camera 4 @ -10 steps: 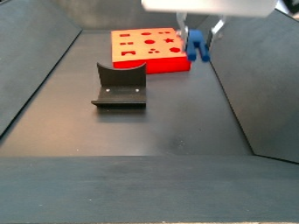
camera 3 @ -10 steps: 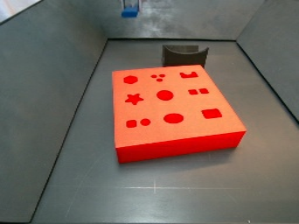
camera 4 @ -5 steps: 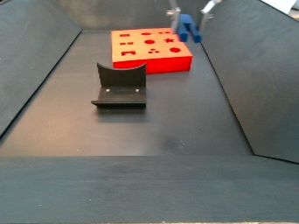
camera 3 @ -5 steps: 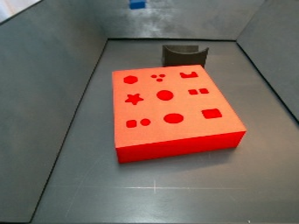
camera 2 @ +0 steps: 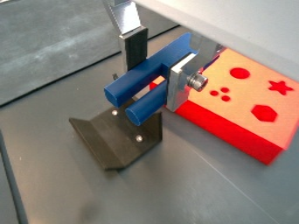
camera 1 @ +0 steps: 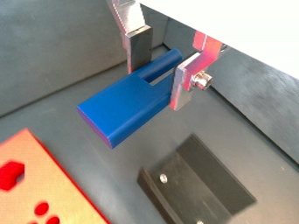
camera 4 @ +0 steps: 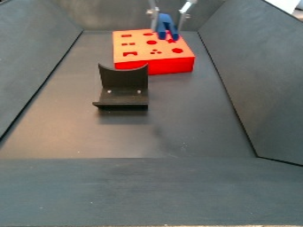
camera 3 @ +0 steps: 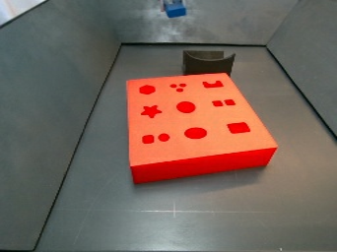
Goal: Pick up the square-circle object. Move up. Rotate the square-circle object. Place the square-circle object on the fixture. Regrasp the square-circle object. Move to above the board. Insert the square-circle object.
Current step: Place the square-circle object on the fixture.
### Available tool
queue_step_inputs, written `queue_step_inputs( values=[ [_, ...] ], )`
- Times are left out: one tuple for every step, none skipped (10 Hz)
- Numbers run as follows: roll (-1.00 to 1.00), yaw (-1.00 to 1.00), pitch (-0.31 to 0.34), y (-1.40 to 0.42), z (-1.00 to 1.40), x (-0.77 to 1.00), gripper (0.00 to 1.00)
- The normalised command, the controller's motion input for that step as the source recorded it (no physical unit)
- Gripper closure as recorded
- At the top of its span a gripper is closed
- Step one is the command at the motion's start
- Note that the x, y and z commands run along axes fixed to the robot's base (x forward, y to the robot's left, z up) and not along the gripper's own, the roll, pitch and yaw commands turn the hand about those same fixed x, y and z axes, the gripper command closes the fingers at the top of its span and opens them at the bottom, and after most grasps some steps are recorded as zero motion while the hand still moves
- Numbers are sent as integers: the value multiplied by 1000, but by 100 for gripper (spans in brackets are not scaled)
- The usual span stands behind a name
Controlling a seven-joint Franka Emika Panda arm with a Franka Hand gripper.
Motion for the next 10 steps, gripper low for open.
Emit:
queue_step_inputs(
  values=[
    [11,38,3,-63,-45,736,100],
    [10,36,11,-44,-37,652,100],
    [5,31,32,-27,-27,487,100],
    [0,31,53,-17,-20,331,100],
    [-4,32,68,-11,-17,222,100],
    [-1000,-165,340,597,187,870,100],
    [-1000,-168,343,588,191,789,100],
    [-1000,-188,331,438,104,700,100],
    [-1000,-188,311,299,26,661,100],
    [-1000,-193,296,156,8,619,100]
  ],
)
